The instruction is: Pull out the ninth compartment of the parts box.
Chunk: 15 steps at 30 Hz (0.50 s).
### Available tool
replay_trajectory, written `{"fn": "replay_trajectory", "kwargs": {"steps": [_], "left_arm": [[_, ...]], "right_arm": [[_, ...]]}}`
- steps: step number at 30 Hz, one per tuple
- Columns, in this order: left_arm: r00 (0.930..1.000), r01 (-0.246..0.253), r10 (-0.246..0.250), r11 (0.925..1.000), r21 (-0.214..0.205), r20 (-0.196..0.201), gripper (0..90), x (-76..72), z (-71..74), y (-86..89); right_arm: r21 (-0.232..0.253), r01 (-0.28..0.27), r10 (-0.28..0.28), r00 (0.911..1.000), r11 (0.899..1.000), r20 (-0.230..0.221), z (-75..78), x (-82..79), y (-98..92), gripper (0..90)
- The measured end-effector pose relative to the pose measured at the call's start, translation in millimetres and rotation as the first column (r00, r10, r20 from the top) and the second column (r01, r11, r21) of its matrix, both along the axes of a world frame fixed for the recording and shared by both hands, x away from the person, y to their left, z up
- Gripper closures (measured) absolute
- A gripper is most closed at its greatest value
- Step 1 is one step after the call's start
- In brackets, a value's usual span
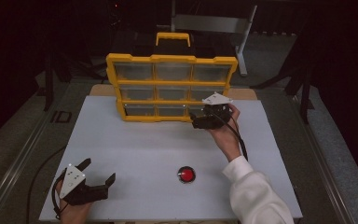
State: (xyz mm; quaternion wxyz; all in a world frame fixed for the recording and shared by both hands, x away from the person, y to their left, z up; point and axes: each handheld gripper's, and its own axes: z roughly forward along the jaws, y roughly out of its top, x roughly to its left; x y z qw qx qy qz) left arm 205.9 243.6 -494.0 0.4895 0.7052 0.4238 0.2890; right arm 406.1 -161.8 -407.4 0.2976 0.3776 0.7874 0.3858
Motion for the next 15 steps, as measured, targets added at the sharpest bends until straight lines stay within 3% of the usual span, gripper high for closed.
{"fn": "replay_trajectory", "kwargs": {"steps": [15], "left_arm": [[1.0000, 0.003, -0.003, 1.0000, -0.001, -0.005, 0.0, 0.6, -0.7, -0.4]], "right_arm": [[-0.063, 0.024, -0.028, 0.9981, 0.998, -0.055, -17.6, 23.6, 1.9, 8.8]]}}
